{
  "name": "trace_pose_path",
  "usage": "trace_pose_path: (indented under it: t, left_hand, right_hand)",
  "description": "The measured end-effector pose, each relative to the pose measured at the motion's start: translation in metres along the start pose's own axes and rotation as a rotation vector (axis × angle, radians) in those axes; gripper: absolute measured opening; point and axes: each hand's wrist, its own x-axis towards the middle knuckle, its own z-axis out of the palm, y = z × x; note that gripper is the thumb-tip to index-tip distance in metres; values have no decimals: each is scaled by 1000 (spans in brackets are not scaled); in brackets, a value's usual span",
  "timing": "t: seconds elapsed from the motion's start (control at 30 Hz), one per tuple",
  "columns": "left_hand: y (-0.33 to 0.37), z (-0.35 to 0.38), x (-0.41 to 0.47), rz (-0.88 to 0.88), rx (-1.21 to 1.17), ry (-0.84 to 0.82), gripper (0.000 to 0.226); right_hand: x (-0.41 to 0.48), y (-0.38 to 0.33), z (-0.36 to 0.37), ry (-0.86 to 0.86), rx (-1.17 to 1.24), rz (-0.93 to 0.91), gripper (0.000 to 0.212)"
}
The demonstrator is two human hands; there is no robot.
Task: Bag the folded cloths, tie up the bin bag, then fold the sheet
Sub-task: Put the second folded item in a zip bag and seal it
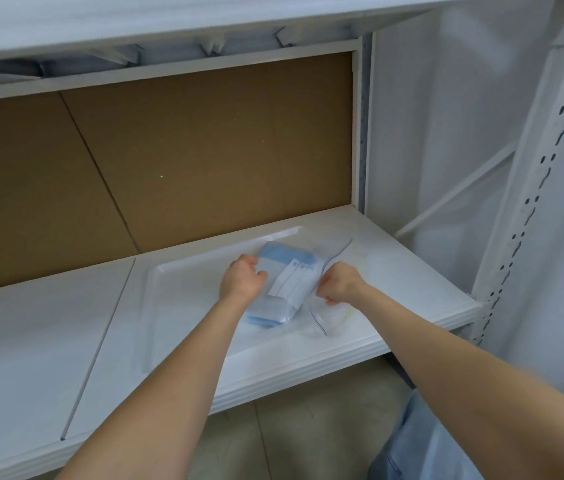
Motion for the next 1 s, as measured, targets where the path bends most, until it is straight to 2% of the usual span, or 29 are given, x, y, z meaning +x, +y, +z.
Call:
trace_pose_path:
  t: [0.07, 0.13, 0.3, 0.37, 0.47, 0.57, 0.63, 0.77, 0.87, 1.0]
  left_hand:
    - [-14, -2, 8, -53, 96, -43, 52]
    - [-25, -3, 12, -118, 133, -86, 59]
    - [-40, -2, 24, -219, 38, -137, 48]
    - [-44, -1, 28, -224, -22, -86, 37]
    - [-44, 0, 32, -268, -198, -74, 39]
    - [-44, 1, 34, -252, -268, -59, 32]
    - [-46, -1, 37, -220, -277, 4, 28]
    - [-47, -4, 39, -189, -217, 125, 40]
    - [-44, -5, 38, -193, -215, 162, 31]
    - [-42, -8, 40, -219, -299, 226, 35]
  right_hand:
    - [7, 1, 4, -17, 233, 94, 25]
    - [10, 3, 7, -57, 434, 158, 27]
    - [11, -5, 19, -222, 741, 218, 16]
    - [14, -11, 22, -218, 698, 231, 25]
    - [17, -16, 21, -194, 470, 245, 32]
    - [15, -19, 23, -226, 511, 268, 32]
    - [21, -22, 28, -186, 523, 282, 33]
    - [32, -27, 33, -103, 620, 266, 40]
    - [31, -34, 28, -120, 690, 242, 33]
    - [26, -39, 19, -124, 828, 227, 32]
